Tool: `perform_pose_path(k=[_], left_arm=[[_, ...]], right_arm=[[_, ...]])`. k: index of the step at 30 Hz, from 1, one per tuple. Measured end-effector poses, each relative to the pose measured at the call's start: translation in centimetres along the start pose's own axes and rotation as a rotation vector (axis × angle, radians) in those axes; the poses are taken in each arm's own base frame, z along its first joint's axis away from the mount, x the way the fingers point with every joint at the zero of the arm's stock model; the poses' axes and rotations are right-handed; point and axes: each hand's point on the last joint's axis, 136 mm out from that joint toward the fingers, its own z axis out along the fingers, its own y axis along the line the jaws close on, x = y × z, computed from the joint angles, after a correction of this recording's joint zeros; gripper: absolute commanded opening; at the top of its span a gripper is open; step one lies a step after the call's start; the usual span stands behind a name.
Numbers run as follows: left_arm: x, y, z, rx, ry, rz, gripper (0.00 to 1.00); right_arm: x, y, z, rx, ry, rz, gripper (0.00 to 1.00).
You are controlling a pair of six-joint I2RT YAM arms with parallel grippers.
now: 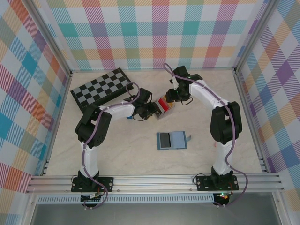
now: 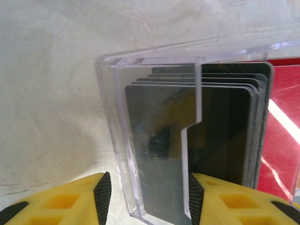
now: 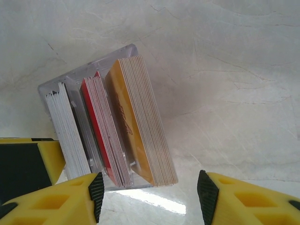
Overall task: Put the credit cards into the card holder
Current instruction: Pick up the credit card from the storage box.
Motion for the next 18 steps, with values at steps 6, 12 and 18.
perform_pose_path(k=[6, 12, 18], left_arm=[[-0.1, -0.1, 0.0, 0.004, -0.004, 0.019, 0.39], [-0.2, -0.1, 0.0, 0.000, -0.009, 0.047, 0.39], [-0.3, -0.1, -0.1, -0.007, -0.010, 0.069, 0.39]], right_arm=[[-0.4, -0.6, 0.7, 0.037, 0.007, -0.029, 0.58], [-0.3, -0.6, 0.9, 0.053, 0.016, -0.076, 0.58], [-0.6, 0.2, 1.3, 0.032, 0.024, -0.119, 0.61]])
